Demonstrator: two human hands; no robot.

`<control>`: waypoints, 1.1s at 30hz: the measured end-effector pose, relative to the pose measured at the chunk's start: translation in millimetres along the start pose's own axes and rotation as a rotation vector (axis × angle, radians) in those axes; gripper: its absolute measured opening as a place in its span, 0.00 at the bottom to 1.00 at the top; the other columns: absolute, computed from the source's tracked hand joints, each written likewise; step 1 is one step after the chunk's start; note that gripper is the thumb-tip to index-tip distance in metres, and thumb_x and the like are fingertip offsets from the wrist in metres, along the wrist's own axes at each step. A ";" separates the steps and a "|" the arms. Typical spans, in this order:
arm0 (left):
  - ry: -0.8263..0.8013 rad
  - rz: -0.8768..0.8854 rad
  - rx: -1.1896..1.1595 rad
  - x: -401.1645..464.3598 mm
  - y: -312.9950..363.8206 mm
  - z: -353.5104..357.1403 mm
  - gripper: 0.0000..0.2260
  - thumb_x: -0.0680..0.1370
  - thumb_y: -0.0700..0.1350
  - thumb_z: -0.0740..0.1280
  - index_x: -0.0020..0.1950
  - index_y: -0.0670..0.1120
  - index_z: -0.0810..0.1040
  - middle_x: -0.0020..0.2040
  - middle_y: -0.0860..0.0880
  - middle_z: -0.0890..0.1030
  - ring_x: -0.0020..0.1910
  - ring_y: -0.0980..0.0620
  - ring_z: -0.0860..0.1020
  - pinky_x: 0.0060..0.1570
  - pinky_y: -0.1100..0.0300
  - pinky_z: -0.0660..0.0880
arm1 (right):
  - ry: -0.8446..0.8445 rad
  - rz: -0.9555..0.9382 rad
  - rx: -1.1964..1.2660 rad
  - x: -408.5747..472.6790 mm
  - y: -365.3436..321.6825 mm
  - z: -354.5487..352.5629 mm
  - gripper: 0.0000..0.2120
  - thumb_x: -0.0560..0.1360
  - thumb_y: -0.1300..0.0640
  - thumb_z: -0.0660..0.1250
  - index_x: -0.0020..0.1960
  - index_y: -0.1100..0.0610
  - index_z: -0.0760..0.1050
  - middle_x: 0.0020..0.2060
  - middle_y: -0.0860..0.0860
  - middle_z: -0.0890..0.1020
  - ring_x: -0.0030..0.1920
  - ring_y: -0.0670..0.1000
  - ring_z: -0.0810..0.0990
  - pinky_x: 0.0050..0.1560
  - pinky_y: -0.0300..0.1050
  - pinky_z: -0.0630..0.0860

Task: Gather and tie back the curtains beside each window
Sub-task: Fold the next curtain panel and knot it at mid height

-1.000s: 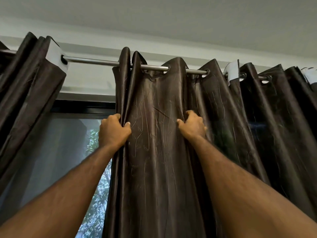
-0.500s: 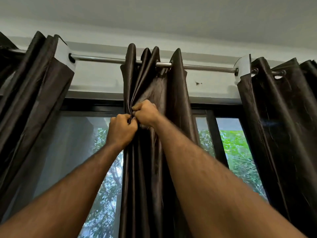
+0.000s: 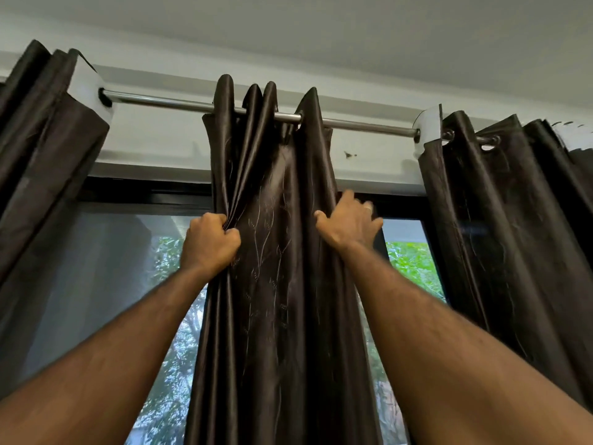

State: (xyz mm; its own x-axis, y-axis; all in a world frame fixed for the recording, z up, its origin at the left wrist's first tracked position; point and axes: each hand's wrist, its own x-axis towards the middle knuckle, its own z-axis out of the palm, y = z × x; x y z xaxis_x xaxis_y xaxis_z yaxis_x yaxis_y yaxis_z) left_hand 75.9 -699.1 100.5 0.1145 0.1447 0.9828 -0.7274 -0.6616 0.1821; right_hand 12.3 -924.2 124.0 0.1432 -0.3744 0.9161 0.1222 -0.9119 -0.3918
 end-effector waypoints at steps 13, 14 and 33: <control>-0.061 0.162 -0.062 3.6 -24.2 -7.3 0.07 0.75 0.35 0.64 0.36 0.39 0.76 0.32 0.41 0.78 0.33 0.40 0.77 0.34 0.46 0.75 | -0.277 -0.334 0.362 -35.3 -122.7 40.4 0.11 0.84 0.52 0.57 0.47 0.54 0.74 0.53 0.62 0.82 0.54 0.65 0.80 0.51 0.55 0.76; -0.056 0.172 -0.068 4.3 -24.9 -9.1 0.08 0.76 0.35 0.65 0.37 0.40 0.77 0.32 0.42 0.79 0.33 0.42 0.77 0.34 0.46 0.76 | -0.303 -0.367 0.369 -35.3 -132.5 39.5 0.11 0.84 0.52 0.57 0.46 0.53 0.73 0.53 0.62 0.82 0.54 0.65 0.79 0.51 0.55 0.76; -0.042 0.031 -0.397 -11.6 -21.6 5.8 0.18 0.74 0.57 0.63 0.39 0.43 0.81 0.33 0.44 0.82 0.39 0.38 0.81 0.36 0.43 0.77 | 0.067 -0.269 0.507 -54.9 -96.3 47.1 0.19 0.75 0.35 0.64 0.42 0.50 0.77 0.40 0.47 0.79 0.43 0.51 0.80 0.46 0.52 0.80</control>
State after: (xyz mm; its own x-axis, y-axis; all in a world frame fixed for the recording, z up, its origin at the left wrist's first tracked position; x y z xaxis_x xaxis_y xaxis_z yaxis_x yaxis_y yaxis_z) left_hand 94.2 -690.7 85.3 0.1105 0.0934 0.9895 -0.9348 -0.3285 0.1354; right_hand 38.9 -808.0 107.4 -0.0190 -0.1655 0.9860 0.6035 -0.7882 -0.1207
